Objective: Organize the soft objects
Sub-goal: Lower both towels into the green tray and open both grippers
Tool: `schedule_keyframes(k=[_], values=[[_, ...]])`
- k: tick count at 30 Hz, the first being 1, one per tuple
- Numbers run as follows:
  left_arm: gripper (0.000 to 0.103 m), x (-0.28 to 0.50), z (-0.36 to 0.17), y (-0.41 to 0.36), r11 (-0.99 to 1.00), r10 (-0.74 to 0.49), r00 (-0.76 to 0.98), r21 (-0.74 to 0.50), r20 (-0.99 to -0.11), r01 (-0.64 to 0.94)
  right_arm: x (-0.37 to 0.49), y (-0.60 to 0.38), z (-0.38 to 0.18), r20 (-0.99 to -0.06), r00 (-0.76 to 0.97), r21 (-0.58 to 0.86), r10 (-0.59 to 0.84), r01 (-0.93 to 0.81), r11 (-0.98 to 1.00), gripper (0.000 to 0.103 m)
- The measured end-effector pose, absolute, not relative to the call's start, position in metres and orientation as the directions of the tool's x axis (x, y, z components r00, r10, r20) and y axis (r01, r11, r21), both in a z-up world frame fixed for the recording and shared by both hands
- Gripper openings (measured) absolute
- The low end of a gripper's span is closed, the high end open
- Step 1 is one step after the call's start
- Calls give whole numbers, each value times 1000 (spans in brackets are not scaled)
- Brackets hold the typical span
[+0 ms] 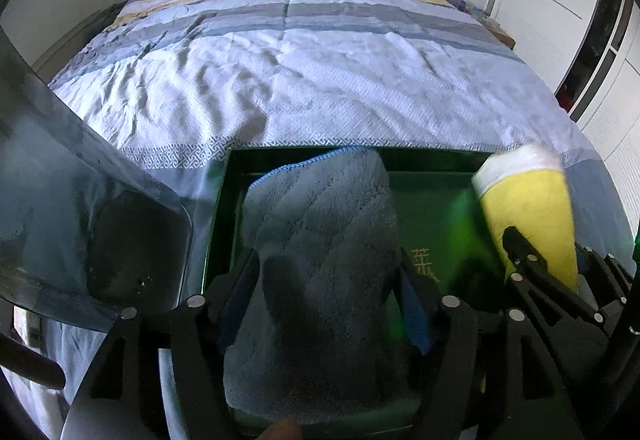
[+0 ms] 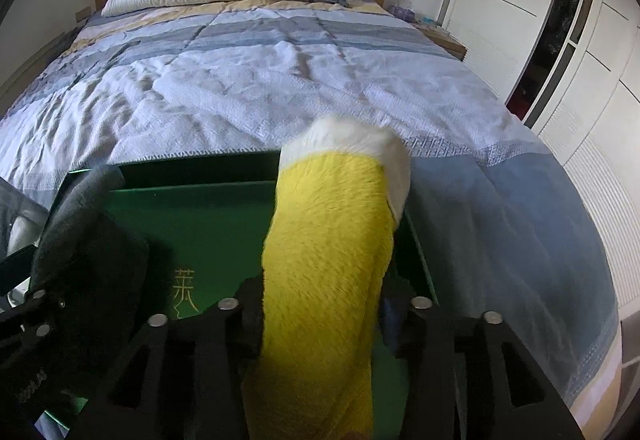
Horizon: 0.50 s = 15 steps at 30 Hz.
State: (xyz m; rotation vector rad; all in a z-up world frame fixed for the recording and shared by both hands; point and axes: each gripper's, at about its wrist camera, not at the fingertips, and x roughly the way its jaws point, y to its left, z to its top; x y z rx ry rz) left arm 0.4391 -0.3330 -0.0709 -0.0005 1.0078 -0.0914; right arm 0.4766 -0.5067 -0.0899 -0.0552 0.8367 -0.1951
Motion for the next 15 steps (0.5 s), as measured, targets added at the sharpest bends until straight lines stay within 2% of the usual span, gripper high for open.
schedule_keyframes(k=[1,3,4,6,15], values=[[77,439,-69,-333,996,-79,534,-45,-842,76,476,-507,-88,-731,655,-122,-192,152,981,52],[81,438,-66,-333,996,-84,545,-49,-834,77,473,-508,-84,-727,660,-115,-190,155,981,62],[83,438,-64,-333,996,-84,549,-50,-831,76,472,-508,-82,-725,663,-113,-188,156,981,63],[86,437,-62,-333,996,-84,556,-49,-827,78,469,-508,-77,-718,670,-109,-190,161,981,67],[86,435,-51,-332,996,-77,581,-37,-810,80,456,-506,-56,-690,695,-100,-201,184,978,73]])
